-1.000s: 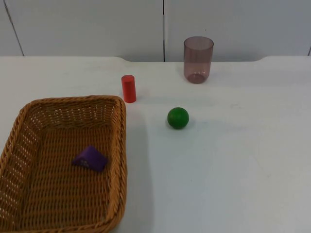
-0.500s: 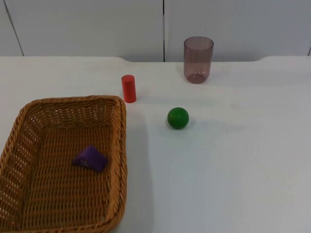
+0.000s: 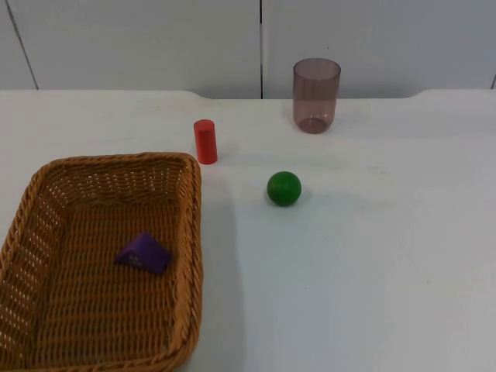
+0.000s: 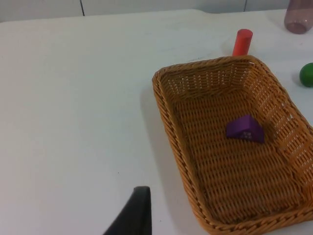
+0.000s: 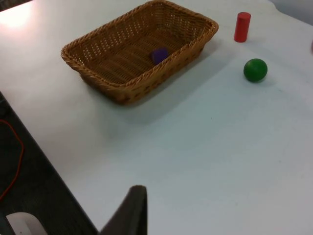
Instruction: Pick up the basket with the left hand and place the triangular block into the basket with the right hand.
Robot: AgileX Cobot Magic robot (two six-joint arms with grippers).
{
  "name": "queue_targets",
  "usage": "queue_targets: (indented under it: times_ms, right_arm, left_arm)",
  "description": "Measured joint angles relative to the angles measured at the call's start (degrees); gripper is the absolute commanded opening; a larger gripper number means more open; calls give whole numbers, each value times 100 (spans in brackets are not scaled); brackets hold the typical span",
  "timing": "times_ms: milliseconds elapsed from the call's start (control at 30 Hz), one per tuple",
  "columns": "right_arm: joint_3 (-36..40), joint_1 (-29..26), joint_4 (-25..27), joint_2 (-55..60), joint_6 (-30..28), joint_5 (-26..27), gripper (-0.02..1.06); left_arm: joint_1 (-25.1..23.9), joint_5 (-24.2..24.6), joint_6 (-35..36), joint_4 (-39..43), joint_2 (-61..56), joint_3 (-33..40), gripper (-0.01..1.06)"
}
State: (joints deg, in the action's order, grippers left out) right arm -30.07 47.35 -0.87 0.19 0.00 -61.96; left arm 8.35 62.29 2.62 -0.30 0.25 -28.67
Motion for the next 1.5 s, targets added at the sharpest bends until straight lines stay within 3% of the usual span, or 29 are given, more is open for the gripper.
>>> queue_targets:
  times_ms: [1000, 1200, 1333, 1400, 1500]
  right_arm:
    - [0, -25, 0, 0, 0, 0, 105]
    - [0, -861, 0, 0, 0, -12, 105]
    - [16, -2191, 0, 0, 0, -12, 105]
    - [14, -2295, 0, 0, 0, -12, 105]
    - [14, -3139, 0, 0, 0, -12, 105]
  left_arm:
    - [0, -9, -10, 0, 0, 0, 105]
    - [0, -9, -10, 0, 0, 0, 105]
    - [0, -9, -10, 0, 0, 0, 105]
    - [0, -9, -10, 0, 0, 0, 105]
    - [0, -9, -10, 0, 0, 0, 105]
